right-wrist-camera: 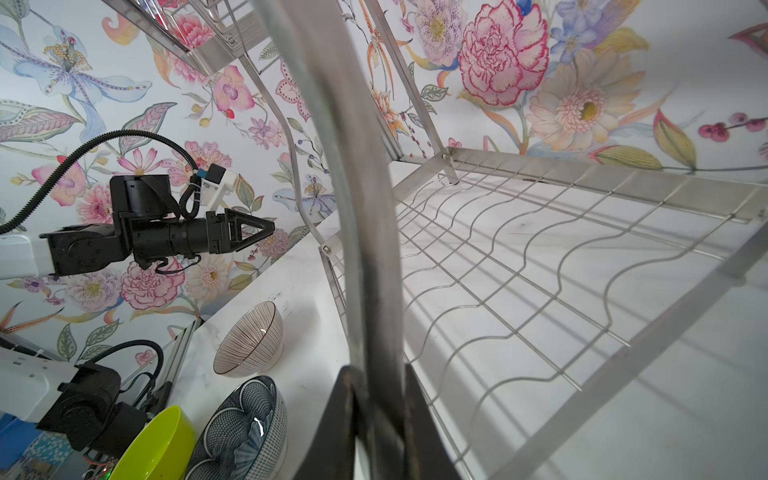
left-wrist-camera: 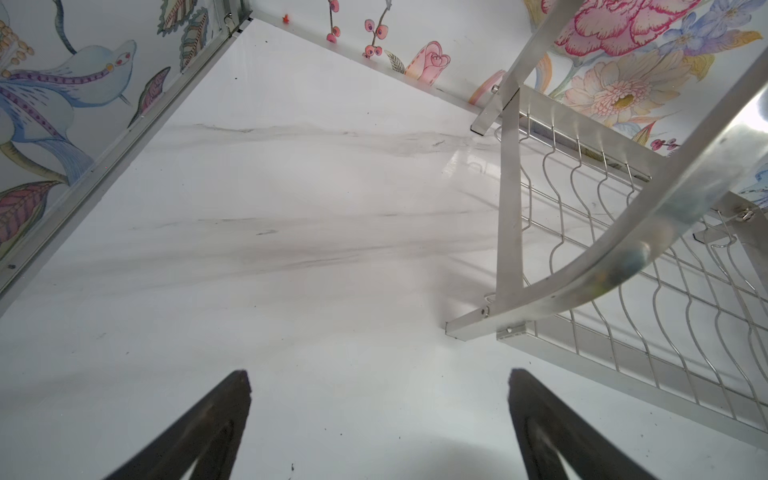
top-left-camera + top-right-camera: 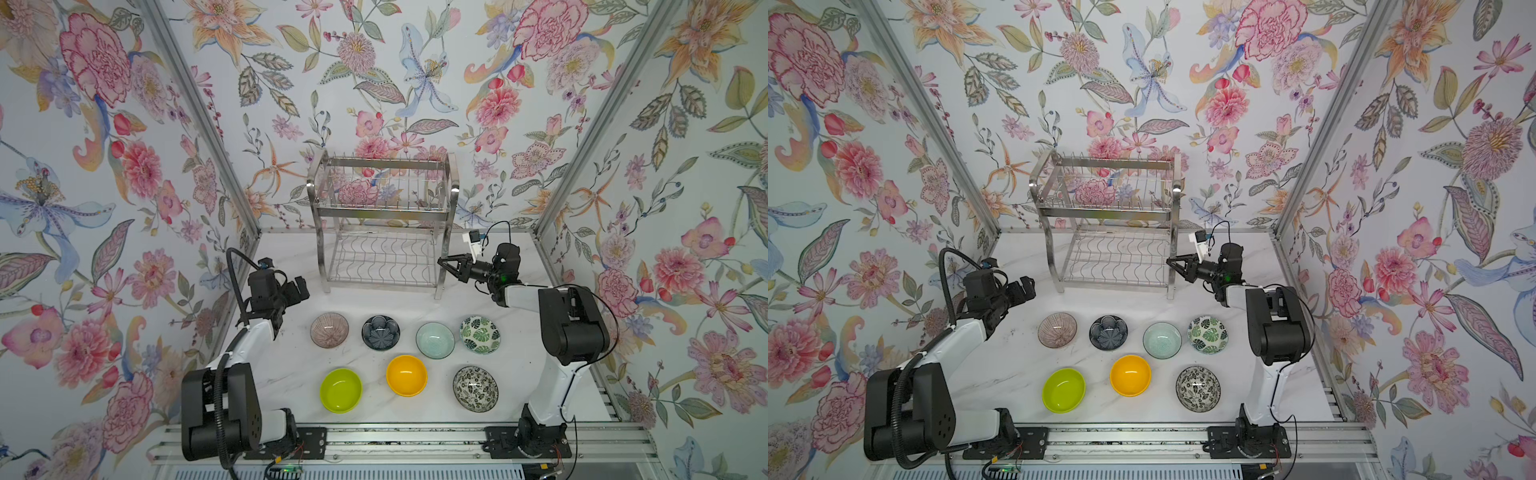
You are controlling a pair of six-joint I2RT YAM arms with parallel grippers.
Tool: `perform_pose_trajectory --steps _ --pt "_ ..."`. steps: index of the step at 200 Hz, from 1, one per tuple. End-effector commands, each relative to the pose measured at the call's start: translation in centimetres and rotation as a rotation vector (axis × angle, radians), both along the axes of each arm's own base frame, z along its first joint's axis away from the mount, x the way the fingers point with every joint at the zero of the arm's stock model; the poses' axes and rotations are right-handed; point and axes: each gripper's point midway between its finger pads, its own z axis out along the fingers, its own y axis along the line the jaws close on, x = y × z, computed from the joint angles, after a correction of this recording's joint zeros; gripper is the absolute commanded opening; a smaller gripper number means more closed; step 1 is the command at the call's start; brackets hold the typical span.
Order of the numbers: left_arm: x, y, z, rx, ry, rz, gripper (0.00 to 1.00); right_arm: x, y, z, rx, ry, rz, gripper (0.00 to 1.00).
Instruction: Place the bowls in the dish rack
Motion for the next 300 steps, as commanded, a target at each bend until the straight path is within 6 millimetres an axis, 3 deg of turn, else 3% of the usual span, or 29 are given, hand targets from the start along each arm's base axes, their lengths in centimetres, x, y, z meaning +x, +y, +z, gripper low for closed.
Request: perform_pose_trajectory --steps 1,68,140,159,219,300 --pt "0.5 -0.7 0.9 0.005 -0.021 -0.035 0.99 0.5 -1.9 2.3 0.006 -0.029 -0.075 0.09" --pt "0.5 -0.8 1.2 0.011 -0.026 -0.037 0.99 0.5 -3.1 1.5 -0.030 -0.023 -0.109 0.17" --pt "0.3 -0.8 1.6 0.031 -0.036 -0.035 0.99 0.6 -4.5 3.2 -0.035 -0.082 -0.178 0.65" --pt "0.3 -1.0 1.6 0.035 -0.035 -0.038 0.99 0.5 -5.1 3.4 -0.043 -0.095 -0.220 0.71" --pt "0.1 -1.5 1.5 0.076 -0.026 -0.048 0.99 0.5 -8.6 4.4 0.002 -0.160 -0.476 0.79" --pt "0.0 -2.9 1.8 0.095 -0.014 -0.063 0.99 -0.9 -12.9 5.6 0.098 -0.179 -0.871 0.81"
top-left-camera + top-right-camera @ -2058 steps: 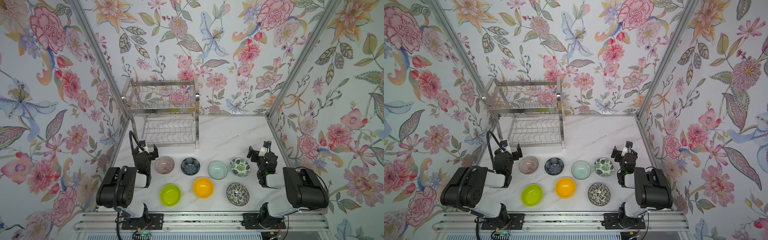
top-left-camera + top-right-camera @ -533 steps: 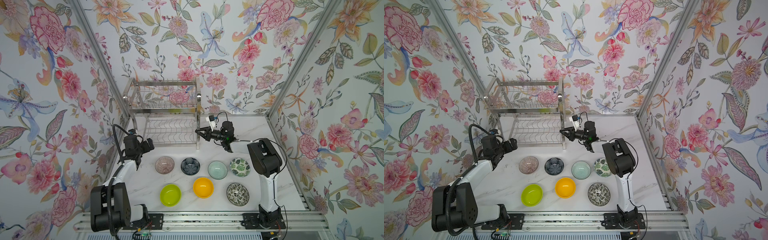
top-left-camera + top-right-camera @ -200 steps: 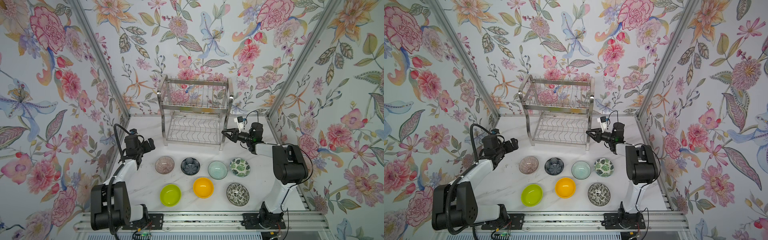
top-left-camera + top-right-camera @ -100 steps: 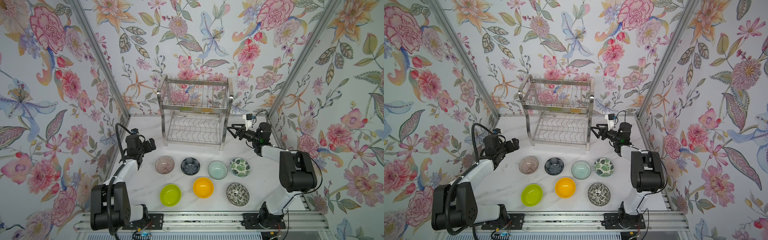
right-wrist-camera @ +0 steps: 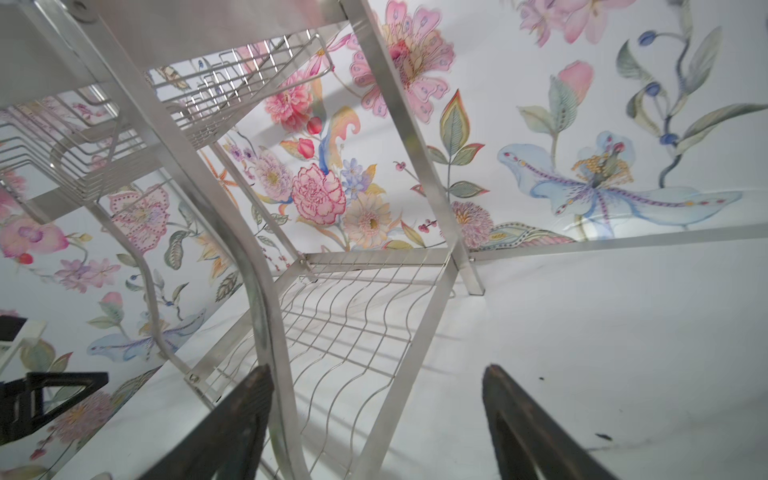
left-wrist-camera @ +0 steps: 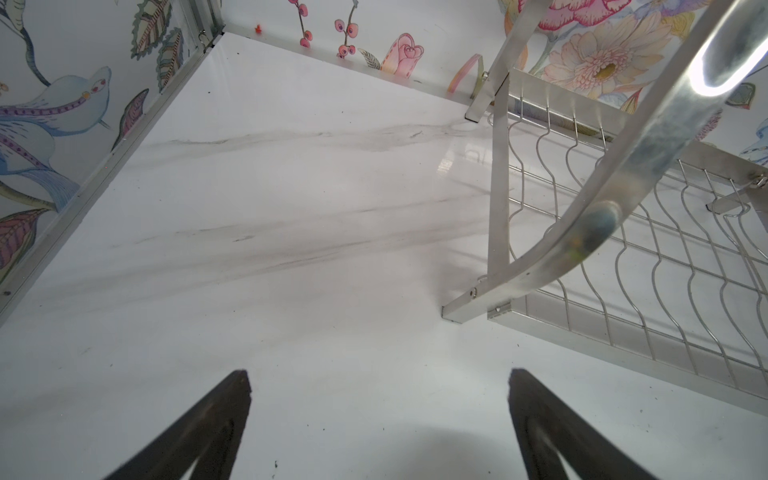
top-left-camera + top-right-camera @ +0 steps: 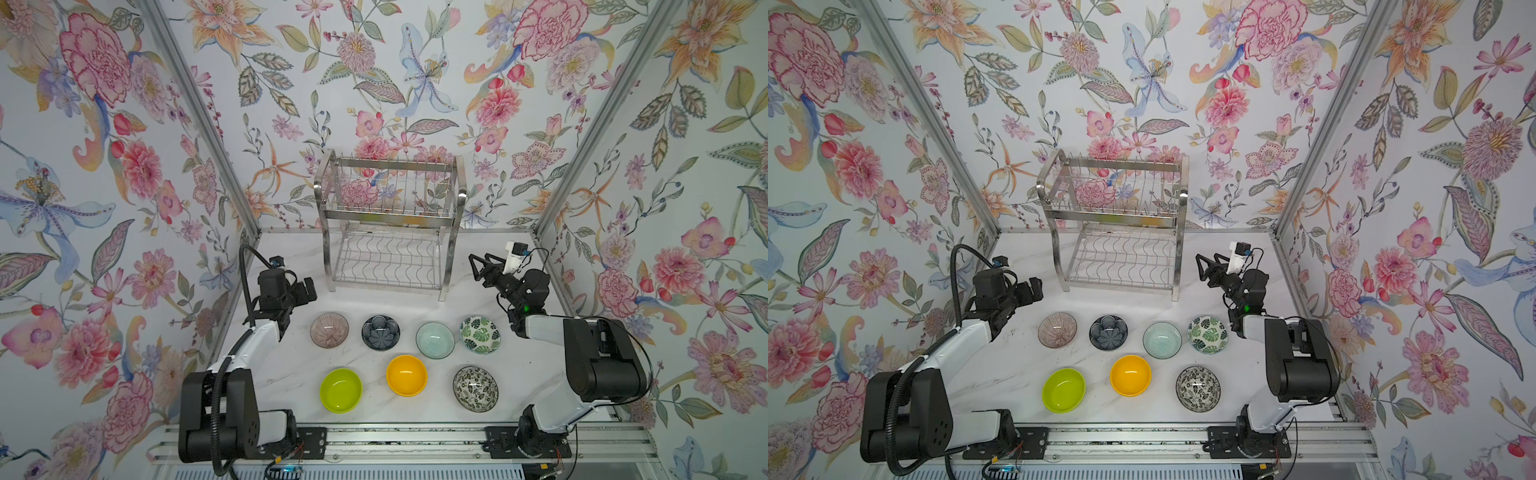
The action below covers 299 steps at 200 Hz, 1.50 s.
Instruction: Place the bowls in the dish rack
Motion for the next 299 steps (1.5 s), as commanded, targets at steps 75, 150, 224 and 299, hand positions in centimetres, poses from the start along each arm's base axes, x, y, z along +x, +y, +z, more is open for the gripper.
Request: perform_pose_trajectory --steps 75,150,224,299 --pt "-0.4 -2.0 4.0 0.013 0.043 -0.005 0.99 -3.3 -5.6 0.9 0.079 0.023 -0.469 0.80" --pt "-3.4 -4.2 6.2 -0.013 0.082 -0.087 0.99 -6.7 0.9 -2.1 -0.170 0.163 -0.273 0.78" --pt "-6.3 -5.8 2.1 -0.020 0.261 -0.117 0.98 -10.6 11.0 -5.7 -0.415 0.215 0.093 0.76" --pt "-7.5 -7.1 0.1 0.001 0.368 -0.179 0.92 -13.9 20.8 -9.7 -0.628 0.341 0.532 0.74"
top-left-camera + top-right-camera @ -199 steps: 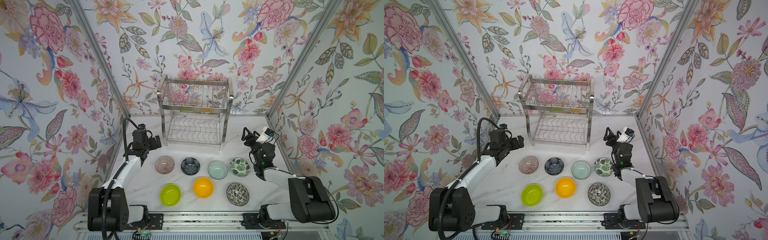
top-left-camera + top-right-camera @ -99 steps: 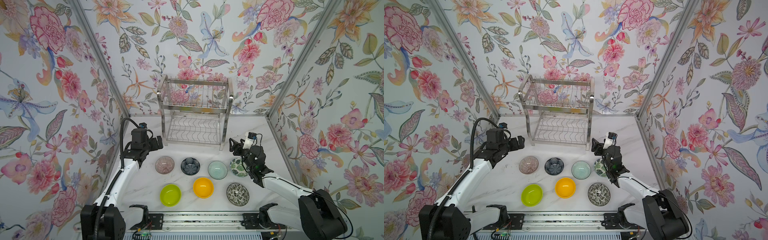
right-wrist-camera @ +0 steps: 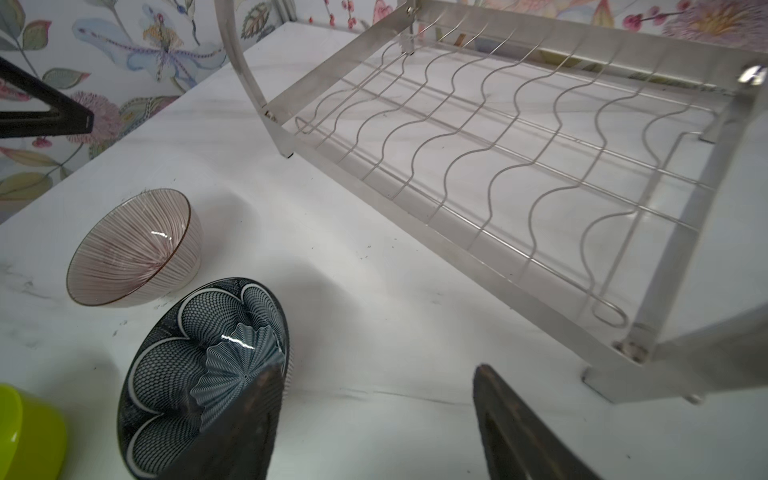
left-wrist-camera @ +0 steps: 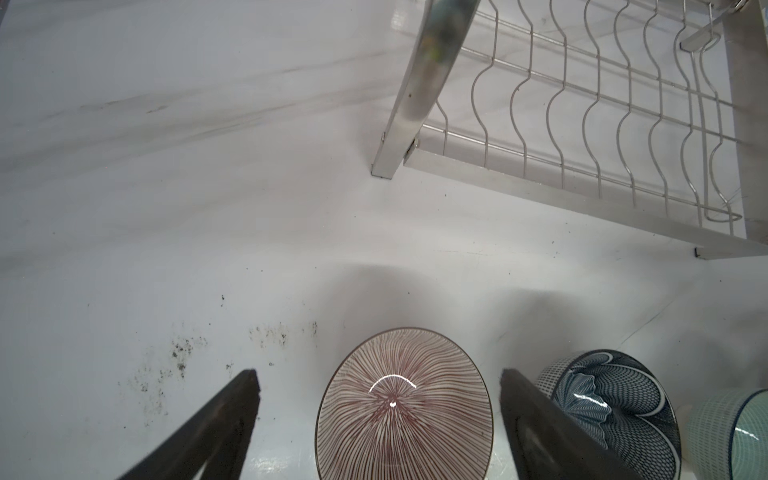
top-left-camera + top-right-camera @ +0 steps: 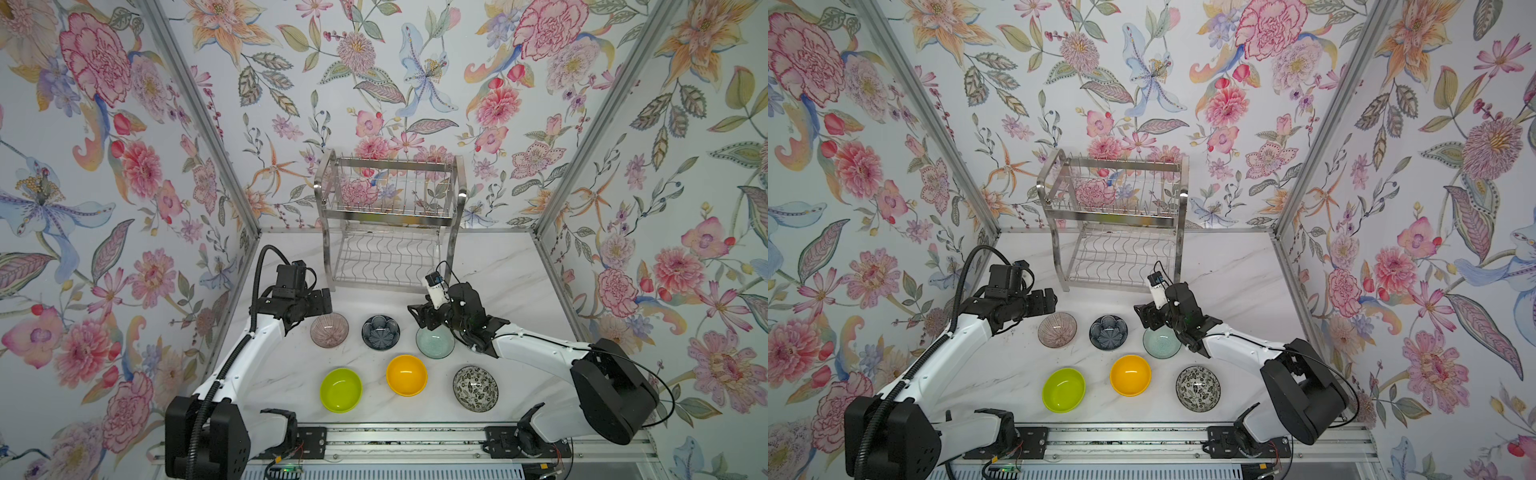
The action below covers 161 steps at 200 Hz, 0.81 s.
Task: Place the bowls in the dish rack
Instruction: 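Lower the right gripper over the black-and-white patterned bowl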
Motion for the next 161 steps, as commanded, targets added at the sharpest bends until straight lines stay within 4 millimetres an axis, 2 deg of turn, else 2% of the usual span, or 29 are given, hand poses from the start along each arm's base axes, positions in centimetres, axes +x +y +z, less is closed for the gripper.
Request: perform_pose_trajectory --steps 1,50,129,161 --pt "-1.0 -0.8 -1.0 0.008 0.058 -0.039 0.92 -2.0 1.7 -1.8 -0.085 0.088 0.137 0.74" --pt "-1.4 -0.8 -1.6 0.056 0.081 -0.077 0.92 -3.3 4.5 -2.5 -0.228 0.139 0.271 0.72" --pt "-1.0 -1.0 -3.7 0.069 0.105 -0.095 0.93 -7.2 7.3 -2.2 -0.443 0.062 0.589 0.71" --pt "-0.8 -1.4 -3.7 0.033 0.086 -0.107 0.94 -8.8 7.9 -3.1 -0.532 0.015 0.704 0.71"
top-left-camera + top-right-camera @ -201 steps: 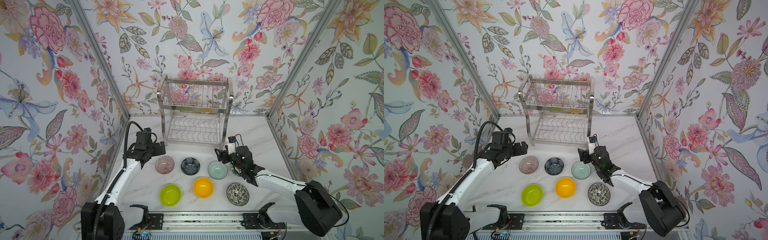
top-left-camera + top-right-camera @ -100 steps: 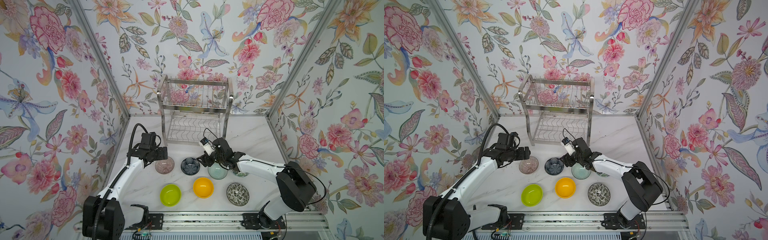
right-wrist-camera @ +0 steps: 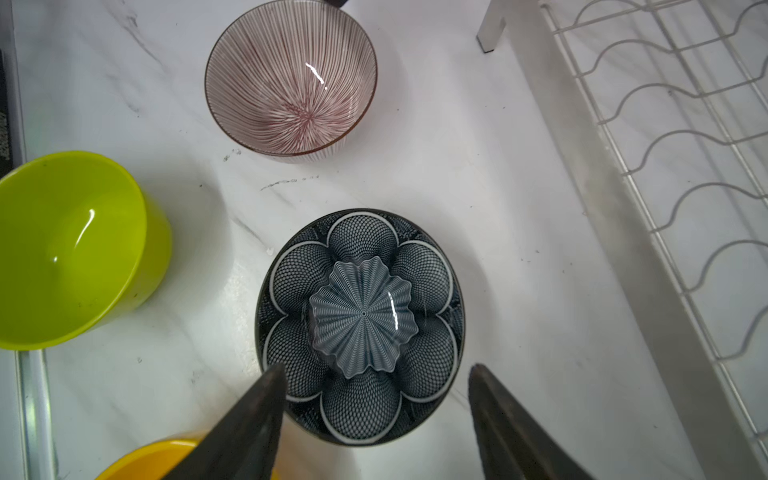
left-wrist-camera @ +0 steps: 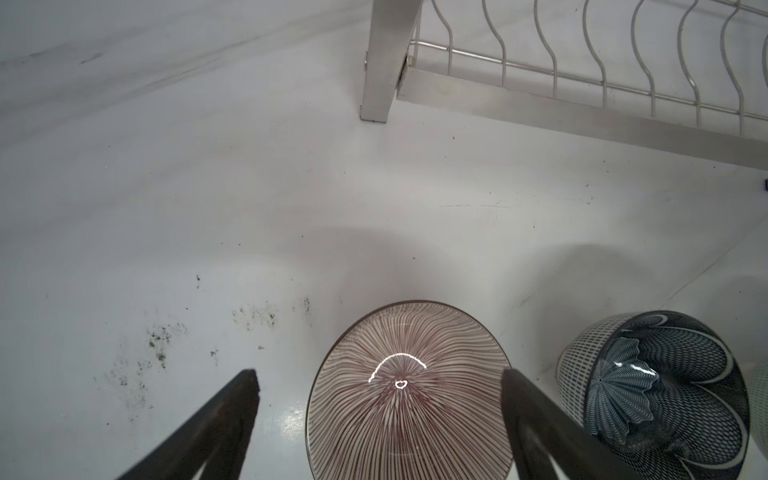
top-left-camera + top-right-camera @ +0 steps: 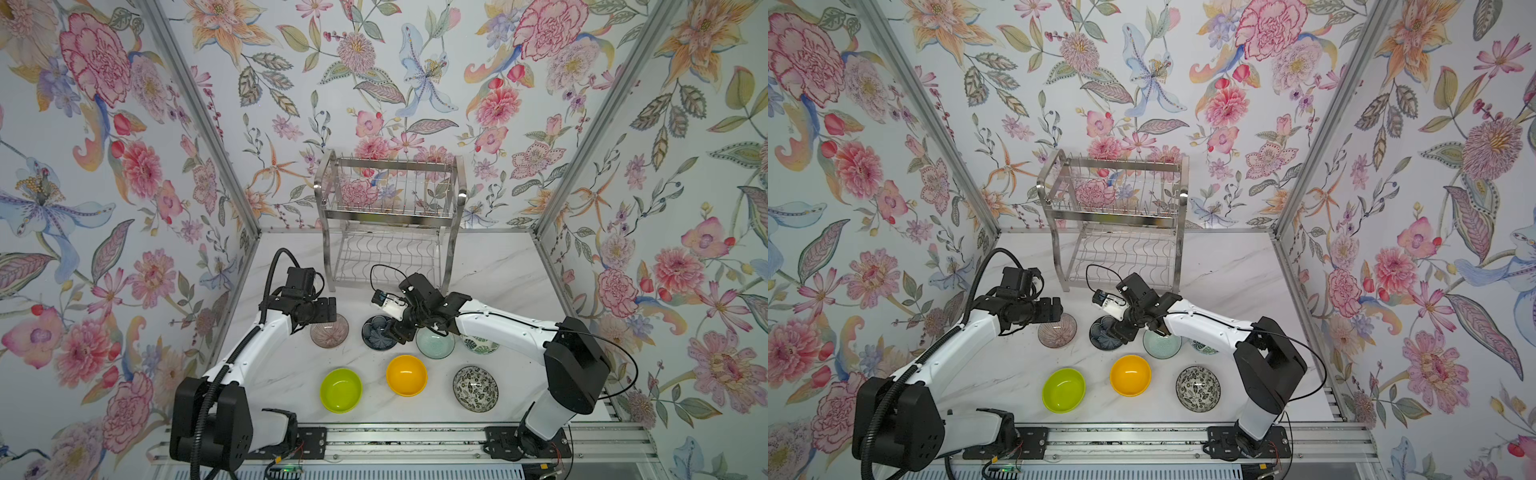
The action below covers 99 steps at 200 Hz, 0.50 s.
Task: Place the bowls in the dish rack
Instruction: 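Lower the right gripper over the black-and-white patterned bowl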
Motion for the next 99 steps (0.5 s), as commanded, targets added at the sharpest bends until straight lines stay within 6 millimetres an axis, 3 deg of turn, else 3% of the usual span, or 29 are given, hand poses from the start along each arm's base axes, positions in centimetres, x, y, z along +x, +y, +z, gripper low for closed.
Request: perform_pose_trajectory --steps 1,45,99 --pt "0.0 -0.5 -0.5 -0.022 -0.009 -0.029 0.94 -2.0 -0.3 -1.7 -0.115 -0.009 0.141 0.71" --pt "0.3 -0.6 0.4 -0.121 -0.052 -0.014 0.94 -3.0 0.8 -1.9 -0.159 -0.038 0.226 0.71" --pt "0.7 1.0 1.9 -0.144 -0.125 0.050 0.96 -4.0 2.2 -3.3 -0.228 -0.046 0.269 0.66"
